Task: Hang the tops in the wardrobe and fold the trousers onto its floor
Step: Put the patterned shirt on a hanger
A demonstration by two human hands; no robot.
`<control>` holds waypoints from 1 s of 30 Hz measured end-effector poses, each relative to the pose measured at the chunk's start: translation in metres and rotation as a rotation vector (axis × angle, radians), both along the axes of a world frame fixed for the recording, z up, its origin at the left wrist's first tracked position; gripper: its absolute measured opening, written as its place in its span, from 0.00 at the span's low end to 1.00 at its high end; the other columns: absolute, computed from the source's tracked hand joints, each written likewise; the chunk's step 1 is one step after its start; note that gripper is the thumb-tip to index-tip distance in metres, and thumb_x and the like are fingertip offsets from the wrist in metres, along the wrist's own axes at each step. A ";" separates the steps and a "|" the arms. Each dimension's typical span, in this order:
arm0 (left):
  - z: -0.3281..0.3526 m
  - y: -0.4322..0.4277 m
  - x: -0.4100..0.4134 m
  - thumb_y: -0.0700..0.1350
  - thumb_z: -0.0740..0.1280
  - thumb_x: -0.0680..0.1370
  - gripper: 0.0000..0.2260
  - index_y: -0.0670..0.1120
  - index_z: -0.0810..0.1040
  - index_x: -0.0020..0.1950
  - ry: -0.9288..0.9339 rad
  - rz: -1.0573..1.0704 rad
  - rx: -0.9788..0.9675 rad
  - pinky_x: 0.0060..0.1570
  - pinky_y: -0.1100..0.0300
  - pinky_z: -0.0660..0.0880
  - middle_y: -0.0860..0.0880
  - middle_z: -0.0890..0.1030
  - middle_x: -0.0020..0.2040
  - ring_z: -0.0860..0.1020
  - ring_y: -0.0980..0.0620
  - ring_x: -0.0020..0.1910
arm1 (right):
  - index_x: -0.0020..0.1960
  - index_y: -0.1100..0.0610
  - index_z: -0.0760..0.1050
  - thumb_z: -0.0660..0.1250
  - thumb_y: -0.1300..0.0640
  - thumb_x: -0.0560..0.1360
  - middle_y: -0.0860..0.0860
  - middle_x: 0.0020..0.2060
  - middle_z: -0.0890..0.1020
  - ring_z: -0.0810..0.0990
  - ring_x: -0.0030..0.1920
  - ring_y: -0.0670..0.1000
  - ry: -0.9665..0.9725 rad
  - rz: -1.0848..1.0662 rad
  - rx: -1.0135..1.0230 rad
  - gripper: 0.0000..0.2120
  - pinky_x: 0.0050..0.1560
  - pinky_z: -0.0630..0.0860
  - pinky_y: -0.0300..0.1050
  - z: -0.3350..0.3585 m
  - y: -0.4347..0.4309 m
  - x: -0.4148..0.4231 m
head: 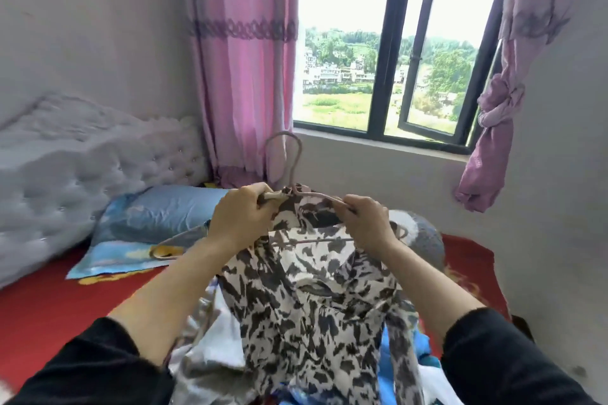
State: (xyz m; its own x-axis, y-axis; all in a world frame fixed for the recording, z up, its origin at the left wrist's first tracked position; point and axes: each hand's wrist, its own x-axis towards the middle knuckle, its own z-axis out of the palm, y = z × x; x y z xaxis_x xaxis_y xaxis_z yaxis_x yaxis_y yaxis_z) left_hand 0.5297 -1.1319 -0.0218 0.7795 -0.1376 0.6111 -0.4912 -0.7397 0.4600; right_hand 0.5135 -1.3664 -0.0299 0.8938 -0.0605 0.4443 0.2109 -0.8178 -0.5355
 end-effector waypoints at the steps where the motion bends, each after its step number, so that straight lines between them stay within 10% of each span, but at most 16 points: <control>1: 0.007 0.014 -0.007 0.64 0.64 0.75 0.16 0.52 0.76 0.38 0.009 0.017 -0.025 0.31 0.58 0.71 0.55 0.78 0.28 0.77 0.56 0.31 | 0.34 0.55 0.74 0.61 0.46 0.79 0.48 0.29 0.78 0.79 0.36 0.57 -0.018 0.016 0.023 0.18 0.45 0.76 0.52 0.006 0.011 0.003; 7: 0.010 0.109 -0.066 0.75 0.56 0.68 0.26 0.57 0.79 0.45 0.083 0.156 -0.132 0.32 0.67 0.66 0.62 0.78 0.32 0.75 0.64 0.34 | 0.32 0.54 0.77 0.63 0.47 0.78 0.46 0.26 0.78 0.76 0.32 0.52 -0.084 0.079 0.081 0.19 0.53 0.71 0.51 0.032 0.071 0.008; 19: -0.026 0.286 -0.258 0.64 0.58 0.77 0.19 0.53 0.81 0.46 0.130 0.595 -0.297 0.42 0.57 0.76 0.53 0.82 0.37 0.80 0.54 0.39 | 0.34 0.55 0.77 0.63 0.55 0.75 0.48 0.27 0.78 0.75 0.35 0.51 -0.063 0.487 0.094 0.13 0.50 0.57 0.48 0.053 0.277 -0.061; 30: -0.026 0.471 -0.397 0.49 0.59 0.82 0.11 0.56 0.82 0.53 0.088 0.771 -0.427 0.43 0.74 0.69 0.61 0.81 0.47 0.77 0.68 0.47 | 0.46 0.49 0.77 0.63 0.55 0.78 0.45 0.42 0.81 0.77 0.49 0.51 -0.471 0.879 -0.366 0.06 0.58 0.53 0.49 0.054 0.537 -0.175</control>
State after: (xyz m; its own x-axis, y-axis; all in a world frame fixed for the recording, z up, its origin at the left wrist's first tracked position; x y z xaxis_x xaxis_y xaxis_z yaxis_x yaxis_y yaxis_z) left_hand 0.1326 -0.6607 -0.0477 0.6075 0.6720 0.4235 0.1234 -0.6066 0.7854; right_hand 0.3387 -0.8298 0.0244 0.2914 0.7307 0.6174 0.9284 -0.3717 0.0017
